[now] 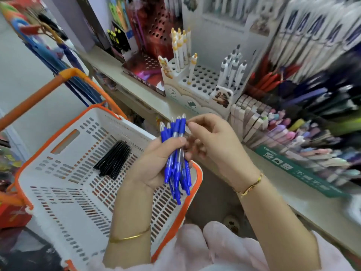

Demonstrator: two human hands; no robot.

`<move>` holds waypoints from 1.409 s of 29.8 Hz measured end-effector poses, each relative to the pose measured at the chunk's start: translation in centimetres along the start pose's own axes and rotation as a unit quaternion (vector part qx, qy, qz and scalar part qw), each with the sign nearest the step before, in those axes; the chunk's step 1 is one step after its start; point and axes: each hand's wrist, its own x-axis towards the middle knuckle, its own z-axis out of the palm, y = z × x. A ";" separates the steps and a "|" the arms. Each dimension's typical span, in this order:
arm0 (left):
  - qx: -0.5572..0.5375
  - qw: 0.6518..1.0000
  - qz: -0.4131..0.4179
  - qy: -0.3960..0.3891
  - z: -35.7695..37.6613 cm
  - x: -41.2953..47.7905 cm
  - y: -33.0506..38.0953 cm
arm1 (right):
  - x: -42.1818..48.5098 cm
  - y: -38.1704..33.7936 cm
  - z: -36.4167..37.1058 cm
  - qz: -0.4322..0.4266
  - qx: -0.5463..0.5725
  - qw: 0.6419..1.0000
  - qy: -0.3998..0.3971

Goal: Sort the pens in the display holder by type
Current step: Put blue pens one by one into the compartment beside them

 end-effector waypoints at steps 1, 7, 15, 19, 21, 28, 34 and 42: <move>0.000 1.000 0.015 -0.016 2.3 0.5 0.2 | -0.3 -1.0 -1.5 -0.003 0.026 1.000 0.018; 0.039 0.991 0.066 -0.111 15.7 4.9 -0.1 | -2.1 -5.3 -13.0 -0.081 -0.032 0.982 0.168; 0.049 0.985 0.033 -0.161 27.6 8.2 -0.9 | -3.8 -7.7 -23.4 -0.118 0.004 0.951 0.286; 0.027 0.985 0.020 -0.171 29.4 9.1 -0.6 | -4.0 -8.4 -25.0 -0.128 0.045 0.938 0.320; 0.054 0.984 0.034 -0.167 29.6 9.5 -0.2 | -4.0 -8.7 -25.3 -0.134 0.051 0.933 0.331; 0.054 0.984 0.048 -0.161 29.5 11.2 1.2 | -2.3 -9.3 -25.6 -0.173 0.059 0.896 0.405; 0.072 0.984 0.038 -0.157 28.2 12.5 1.8 | -1.8 -10.2 -26.6 -0.218 0.111 0.860 0.447; 0.089 0.977 0.061 -0.183 27.3 13.0 2.4 | -1.2 -10.6 -27.4 -0.321 -0.122 0.749 0.566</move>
